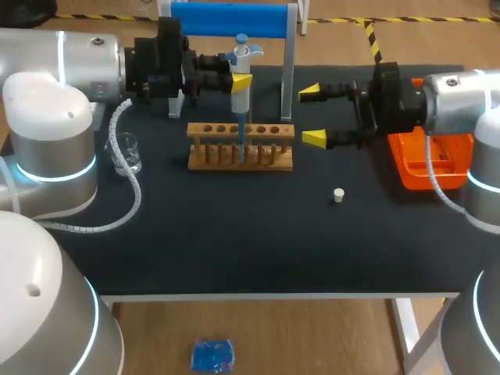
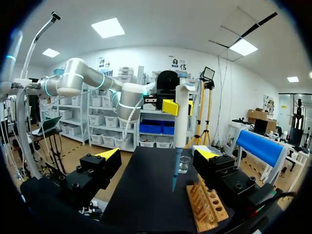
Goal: Invert the test tube, pick up the pipette, mount the tip to pipette, aspirate from beaker and dispense into the tube, eject the tip, return the pipette, and cap with the stopper.
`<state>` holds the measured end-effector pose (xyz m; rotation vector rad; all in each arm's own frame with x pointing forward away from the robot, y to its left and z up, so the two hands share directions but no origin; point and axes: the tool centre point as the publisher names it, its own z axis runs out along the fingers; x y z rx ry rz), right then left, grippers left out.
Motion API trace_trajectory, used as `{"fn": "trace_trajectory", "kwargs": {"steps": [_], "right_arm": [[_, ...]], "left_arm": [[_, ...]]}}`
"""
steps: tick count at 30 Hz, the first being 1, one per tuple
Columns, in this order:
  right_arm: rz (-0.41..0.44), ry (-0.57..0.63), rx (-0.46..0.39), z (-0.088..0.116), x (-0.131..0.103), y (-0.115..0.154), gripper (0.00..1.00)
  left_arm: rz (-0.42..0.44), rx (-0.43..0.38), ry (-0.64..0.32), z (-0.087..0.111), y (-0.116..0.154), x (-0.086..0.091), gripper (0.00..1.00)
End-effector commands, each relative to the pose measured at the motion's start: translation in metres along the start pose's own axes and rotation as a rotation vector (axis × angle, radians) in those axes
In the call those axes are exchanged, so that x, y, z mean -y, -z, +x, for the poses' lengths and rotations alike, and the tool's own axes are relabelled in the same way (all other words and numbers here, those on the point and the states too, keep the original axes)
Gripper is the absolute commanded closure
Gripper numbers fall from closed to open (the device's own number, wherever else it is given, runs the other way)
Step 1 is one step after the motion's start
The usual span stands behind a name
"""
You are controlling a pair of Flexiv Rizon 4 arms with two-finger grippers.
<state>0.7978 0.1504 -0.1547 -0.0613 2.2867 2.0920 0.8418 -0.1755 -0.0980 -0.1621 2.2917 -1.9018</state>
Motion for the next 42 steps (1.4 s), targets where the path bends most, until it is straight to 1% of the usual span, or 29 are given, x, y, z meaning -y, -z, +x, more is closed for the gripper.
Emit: {"fn": "trace_trajectory", "kwargs": {"steps": [1,8,11,17,20,24,33,42], "right_arm": [[-0.011,-0.005,0.000,-0.012,0.003,-0.027,0.00],[-0.037,-0.020,0.007,-0.023,0.002,-0.050,0.00],[-0.042,-0.046,0.015,-0.028,0.001,-0.058,0.00],[-0.022,-0.106,0.034,-0.038,-0.005,-0.073,0.00],[-0.015,-0.116,0.039,-0.040,-0.007,-0.077,0.00],[-0.016,-0.108,0.047,-0.044,-0.011,-0.083,0.00],[-0.036,-0.087,0.013,-0.045,-0.015,-0.096,0.00],[-0.046,-0.067,0.018,-0.048,-0.018,-0.106,0.00]], "left_arm": [[0.003,0.003,-0.001,0.000,-0.001,0.000,1.00],[0.003,0.003,-0.001,0.000,-0.001,0.000,1.00],[0.003,0.003,-0.001,0.000,-0.001,0.000,1.00],[0.003,0.003,-0.001,0.000,-0.001,0.000,1.00],[0.003,0.003,-0.001,0.000,-0.001,0.000,1.00],[0.003,0.003,-0.001,0.000,-0.001,0.000,1.00],[0.003,0.003,-0.001,0.000,-0.001,0.000,1.00],[0.003,0.003,-0.001,0.000,-0.001,0.000,1.00]]}}
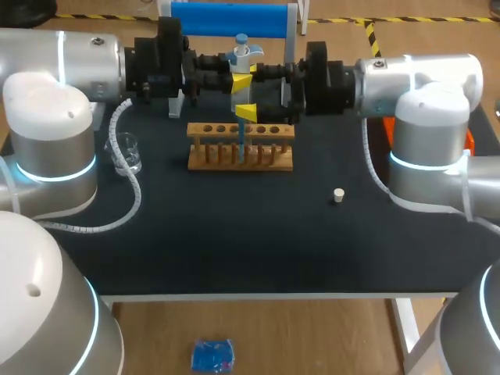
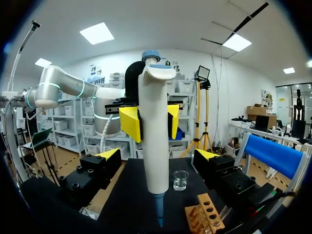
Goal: Invert the test tube, pick up the pipette, mount the tip to pipette, aspirate from beaker and dispense into the tube, eject the tip, return the pipette, and cap with the stopper.
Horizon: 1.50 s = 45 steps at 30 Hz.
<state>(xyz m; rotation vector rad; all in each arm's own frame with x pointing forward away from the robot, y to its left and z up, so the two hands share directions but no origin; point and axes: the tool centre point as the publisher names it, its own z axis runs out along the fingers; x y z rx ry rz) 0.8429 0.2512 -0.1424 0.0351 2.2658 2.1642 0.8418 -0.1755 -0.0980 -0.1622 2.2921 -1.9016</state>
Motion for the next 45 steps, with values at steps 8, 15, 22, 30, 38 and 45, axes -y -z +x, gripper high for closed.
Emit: {"fn": "trace_trajectory", "kwargs": {"steps": [8,15,22,30,38,45], "right_arm": [[-0.021,0.006,0.006,-0.002,-0.002,-0.011,0.00],[-0.034,0.003,0.020,-0.003,-0.002,-0.012,0.91],[-0.038,0.006,0.024,-0.003,-0.003,-0.011,1.00],[-0.039,0.008,0.023,-0.003,-0.002,-0.010,1.00],[-0.036,0.010,0.005,-0.003,-0.003,-0.009,1.00],[-0.032,0.005,-0.019,-0.004,-0.004,-0.001,1.00]], "left_arm": [[0.003,0.003,-0.001,0.000,-0.001,0.000,1.00],[0.003,0.003,-0.001,0.000,-0.001,0.000,1.00],[0.003,0.003,-0.001,0.000,-0.001,0.000,1.00],[0.003,0.003,-0.001,0.000,-0.001,0.000,1.00],[0.003,0.003,-0.001,0.000,-0.001,0.000,0.00],[0.003,0.003,-0.001,0.000,-0.001,0.000,0.00]]}}
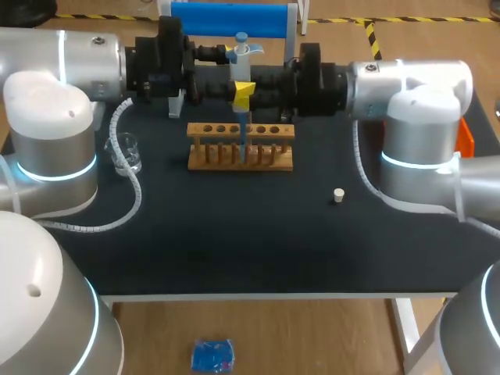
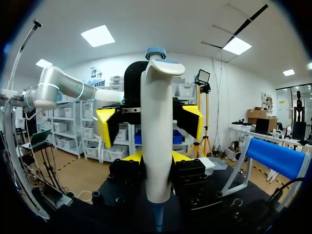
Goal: Invert the test tube, pick up the pipette, mount the tip to pipette, aspirate from beaker and dispense into the tube, eject the tip, return the pipette, and cap with the stopper.
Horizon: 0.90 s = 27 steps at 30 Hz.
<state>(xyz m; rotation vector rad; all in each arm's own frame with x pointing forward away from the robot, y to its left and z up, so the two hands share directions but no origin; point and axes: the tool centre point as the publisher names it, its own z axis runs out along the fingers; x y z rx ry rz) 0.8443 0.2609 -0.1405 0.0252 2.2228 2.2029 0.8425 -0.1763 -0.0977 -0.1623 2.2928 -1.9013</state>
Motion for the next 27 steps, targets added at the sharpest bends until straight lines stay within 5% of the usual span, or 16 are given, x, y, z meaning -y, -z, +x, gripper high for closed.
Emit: {"fn": "trace_trajectory", "kwargs": {"steps": [1,10,27], "right_arm": [[0.006,-0.001,-0.026,-0.003,-0.002,0.010,1.00],[0.034,0.039,-0.064,-0.011,-0.006,0.049,1.00],[0.014,0.084,-0.082,-0.047,-0.026,0.194,1.00]], "left_arm": [[0.004,0.003,-0.001,0.001,0.000,0.000,0.00],[0.004,0.003,-0.001,0.001,0.000,0.000,0.00],[0.004,0.003,-0.001,0.001,0.000,0.000,0.00]]}}
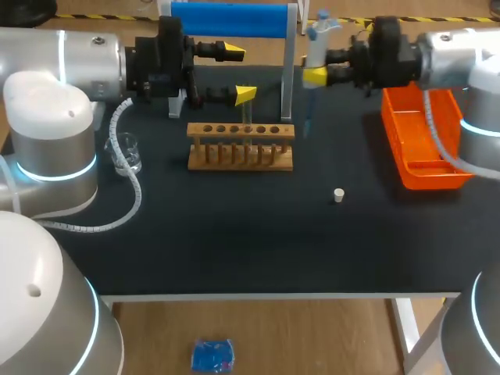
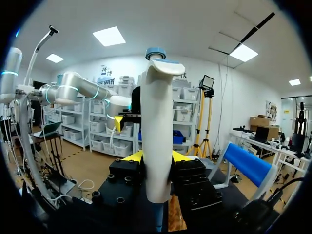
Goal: Invert the test tube, pick up the pipette, mount the tip to pipette, aspirate from beaker and dispense into the tube, eject the tip, return the pipette, and cap with the stopper.
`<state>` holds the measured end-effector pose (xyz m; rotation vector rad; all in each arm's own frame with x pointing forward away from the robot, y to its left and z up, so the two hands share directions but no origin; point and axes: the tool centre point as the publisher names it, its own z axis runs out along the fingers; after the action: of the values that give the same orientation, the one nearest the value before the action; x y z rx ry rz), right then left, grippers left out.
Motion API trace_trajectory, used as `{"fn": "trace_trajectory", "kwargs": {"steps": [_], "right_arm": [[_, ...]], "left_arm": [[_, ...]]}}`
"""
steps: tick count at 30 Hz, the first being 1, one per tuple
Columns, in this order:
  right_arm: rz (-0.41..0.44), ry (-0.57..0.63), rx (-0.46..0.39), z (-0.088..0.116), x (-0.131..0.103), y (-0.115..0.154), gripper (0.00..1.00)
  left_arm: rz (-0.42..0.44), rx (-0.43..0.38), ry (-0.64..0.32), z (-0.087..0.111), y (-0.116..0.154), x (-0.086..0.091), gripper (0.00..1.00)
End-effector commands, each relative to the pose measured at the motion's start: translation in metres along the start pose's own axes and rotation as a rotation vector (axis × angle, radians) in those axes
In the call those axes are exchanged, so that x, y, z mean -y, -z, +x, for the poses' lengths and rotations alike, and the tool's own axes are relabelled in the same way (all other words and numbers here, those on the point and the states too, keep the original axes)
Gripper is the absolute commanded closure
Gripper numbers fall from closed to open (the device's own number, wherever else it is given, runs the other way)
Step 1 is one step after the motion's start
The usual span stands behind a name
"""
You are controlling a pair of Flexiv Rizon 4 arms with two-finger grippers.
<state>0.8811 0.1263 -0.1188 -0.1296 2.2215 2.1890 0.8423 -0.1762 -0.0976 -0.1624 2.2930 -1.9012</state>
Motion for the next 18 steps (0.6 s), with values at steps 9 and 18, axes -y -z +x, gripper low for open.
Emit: {"fn": "trace_trajectory", "kwargs": {"steps": [9,18], "right_arm": [[0.009,0.010,0.010,-0.020,-0.005,0.128,1.00],[-0.006,0.014,0.044,-0.020,-0.002,0.183,1.00]], "left_arm": [[0.004,0.003,-0.001,0.001,0.000,-0.001,0.00],[0.004,0.003,-0.001,0.001,0.000,-0.001,0.00]]}}
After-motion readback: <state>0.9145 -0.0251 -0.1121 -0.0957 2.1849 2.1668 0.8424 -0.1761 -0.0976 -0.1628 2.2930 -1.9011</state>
